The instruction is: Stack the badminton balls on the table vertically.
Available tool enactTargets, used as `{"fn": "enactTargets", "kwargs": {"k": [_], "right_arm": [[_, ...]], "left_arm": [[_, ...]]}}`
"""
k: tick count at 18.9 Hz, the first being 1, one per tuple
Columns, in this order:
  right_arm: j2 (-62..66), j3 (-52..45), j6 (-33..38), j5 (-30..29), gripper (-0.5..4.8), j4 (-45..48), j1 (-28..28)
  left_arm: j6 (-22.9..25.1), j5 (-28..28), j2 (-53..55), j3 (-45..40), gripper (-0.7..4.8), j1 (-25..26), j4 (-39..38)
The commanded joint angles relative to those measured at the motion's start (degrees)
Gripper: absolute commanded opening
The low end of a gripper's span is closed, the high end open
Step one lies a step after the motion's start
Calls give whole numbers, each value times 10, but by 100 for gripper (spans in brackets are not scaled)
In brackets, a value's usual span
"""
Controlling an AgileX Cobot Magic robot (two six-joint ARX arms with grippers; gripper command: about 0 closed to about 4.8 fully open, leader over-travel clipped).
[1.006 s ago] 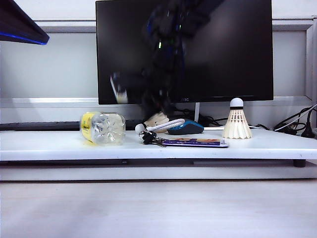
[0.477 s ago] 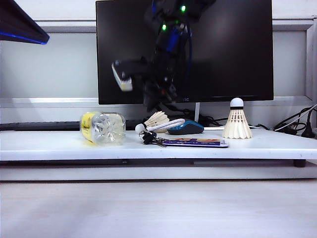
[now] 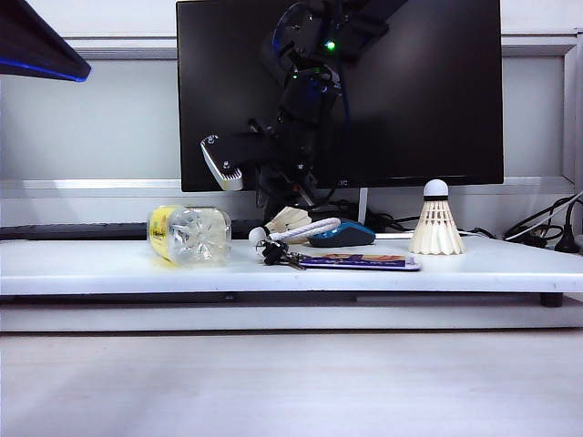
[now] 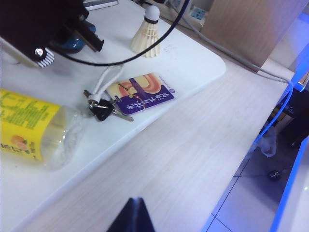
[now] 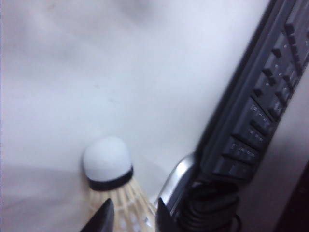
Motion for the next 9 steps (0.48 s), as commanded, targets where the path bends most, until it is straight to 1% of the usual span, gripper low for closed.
{"fn": "enactTargets", "kwargs": {"k": [1,3,9], "right_arm": [[0,2,3,-1,117,-18,0],[0,2,11,-2,117,-29,0],[10,3,13,-5,117,-12,0]], "left_arm": [[3,6,0,2,-6,0,8],[2,7,0,2,-5,0,9],[-6,17,0,2,-5,0,9]]}}
